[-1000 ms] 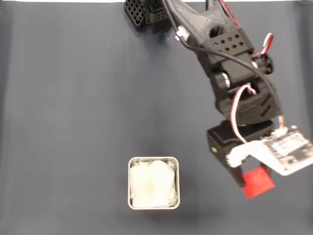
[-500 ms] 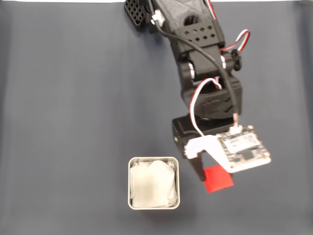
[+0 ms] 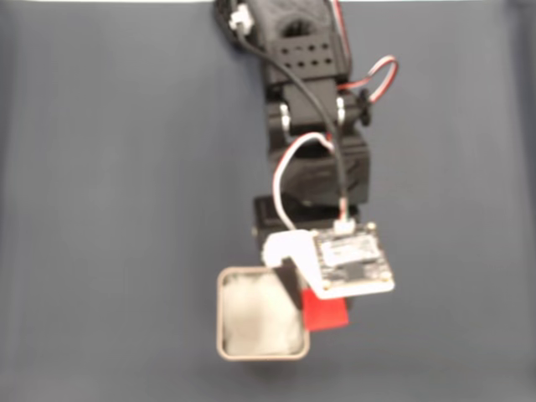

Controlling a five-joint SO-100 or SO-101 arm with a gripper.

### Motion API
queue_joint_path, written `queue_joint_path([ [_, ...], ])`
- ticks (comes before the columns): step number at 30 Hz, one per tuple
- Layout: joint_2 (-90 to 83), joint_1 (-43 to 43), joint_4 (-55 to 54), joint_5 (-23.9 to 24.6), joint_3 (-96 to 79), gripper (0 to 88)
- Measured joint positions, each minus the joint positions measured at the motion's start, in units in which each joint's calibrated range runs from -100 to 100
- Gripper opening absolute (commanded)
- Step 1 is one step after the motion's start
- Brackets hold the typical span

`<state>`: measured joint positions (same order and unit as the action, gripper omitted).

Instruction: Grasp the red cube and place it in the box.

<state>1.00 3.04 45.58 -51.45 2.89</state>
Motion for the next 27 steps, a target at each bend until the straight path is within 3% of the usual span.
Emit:
queue_joint_path([
  [27,0.0,-5.6,-3.3,0.0,-3.5,6.4],
])
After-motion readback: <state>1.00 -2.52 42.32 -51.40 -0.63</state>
